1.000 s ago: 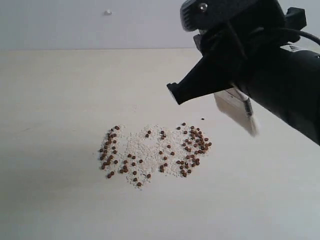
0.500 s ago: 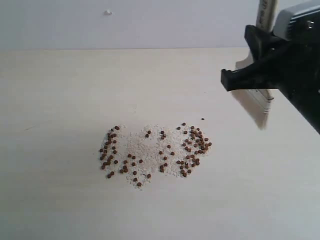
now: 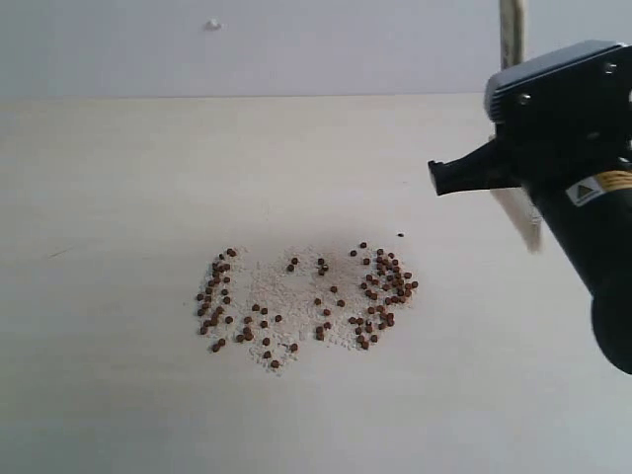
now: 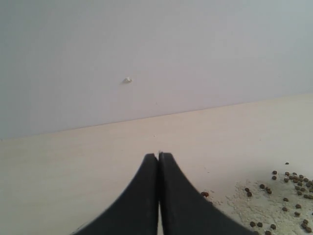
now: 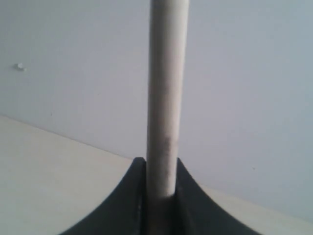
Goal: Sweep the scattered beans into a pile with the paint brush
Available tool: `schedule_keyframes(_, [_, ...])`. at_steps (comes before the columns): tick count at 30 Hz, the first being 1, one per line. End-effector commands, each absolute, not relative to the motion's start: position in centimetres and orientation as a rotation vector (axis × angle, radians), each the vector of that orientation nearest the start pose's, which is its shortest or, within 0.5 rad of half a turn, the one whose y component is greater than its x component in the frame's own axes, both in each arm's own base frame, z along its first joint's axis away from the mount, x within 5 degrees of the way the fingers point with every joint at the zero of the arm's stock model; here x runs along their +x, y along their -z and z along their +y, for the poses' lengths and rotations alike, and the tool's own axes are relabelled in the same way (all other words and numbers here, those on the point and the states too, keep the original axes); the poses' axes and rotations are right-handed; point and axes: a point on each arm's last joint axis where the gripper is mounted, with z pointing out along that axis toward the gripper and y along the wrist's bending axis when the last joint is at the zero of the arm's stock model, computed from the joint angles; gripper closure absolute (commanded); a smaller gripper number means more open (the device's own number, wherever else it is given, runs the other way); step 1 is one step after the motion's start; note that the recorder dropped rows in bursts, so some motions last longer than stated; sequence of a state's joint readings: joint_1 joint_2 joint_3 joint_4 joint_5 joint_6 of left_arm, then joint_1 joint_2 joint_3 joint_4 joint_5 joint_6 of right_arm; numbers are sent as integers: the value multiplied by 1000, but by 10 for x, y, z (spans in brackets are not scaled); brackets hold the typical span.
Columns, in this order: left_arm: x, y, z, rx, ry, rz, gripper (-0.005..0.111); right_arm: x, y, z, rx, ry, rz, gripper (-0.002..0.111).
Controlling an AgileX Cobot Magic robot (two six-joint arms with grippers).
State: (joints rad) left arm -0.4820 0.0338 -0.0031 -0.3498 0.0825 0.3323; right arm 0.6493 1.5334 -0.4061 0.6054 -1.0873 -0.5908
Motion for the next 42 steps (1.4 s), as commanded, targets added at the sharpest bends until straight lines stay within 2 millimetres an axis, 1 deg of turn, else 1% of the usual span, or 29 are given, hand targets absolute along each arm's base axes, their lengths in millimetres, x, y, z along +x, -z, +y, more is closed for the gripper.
schedule_keyframes(1, [51, -204, -30, 400, 414, 1559, 107, 256, -185, 137, -391, 176, 1547, 108])
schedule_keyframes(4, [51, -204, -30, 400, 414, 1559, 107, 271, -169, 148, -422, 199, 1572, 108])
schedule_keyframes(6, [51, -204, -30, 400, 414, 1559, 107, 279, -163, 154, -446, 202, 1555, 108])
schedule_keyframes(9, [51, -204, -30, 400, 414, 1559, 107, 284, -154, 162, -623, 137, 1495, 108])
schedule_keyframes(11, [51, -204, -30, 400, 414, 1559, 107, 288, -147, 161, -657, 51, 1494, 108])
schedule_keyframes(13, [51, -204, -30, 400, 414, 1559, 107, 294, -142, 151, -631, 0, 1513, 108])
schedule_keyframes(14, [51, -204, -30, 400, 414, 1559, 107, 299, -138, 141, -594, -32, 1533, 108])
schedule_keyframes(16, [51, -204, -30, 400, 414, 1559, 107, 303, -135, 134, -582, -66, 1550, 108])
schedule_keyframes(21, [51, -204, -30, 400, 414, 1559, 107, 305, -126, 130, -559, -120, 1613, 108])
schedule_keyframes(24, [51, -204, -30, 400, 414, 1559, 107, 303, -121, 133, -553, -152, 1663, 108])
schedule_keyframes(27, [51, -204, -30, 400, 414, 1559, 107, 302, -118, 132, -509, -198, 1726, 108])
schedule_keyframes(32, [51, -204, -30, 400, 414, 1559, 107, 297, -110, 138, -527, -312, 1822, 108])
schedule_keyframes(36, [51, -204, -30, 400, 414, 1559, 107, 294, -109, 142, -456, -452, 1866, 108])
schedule_keyframes(39, [51, -204, -30, 400, 414, 1559, 107, 293, -111, 143, -397, -507, 1880, 108])
schedule_keyframes(42, [51, -204, -30, 400, 414, 1559, 107, 294, -111, 142, -298, -564, 1908, 108])
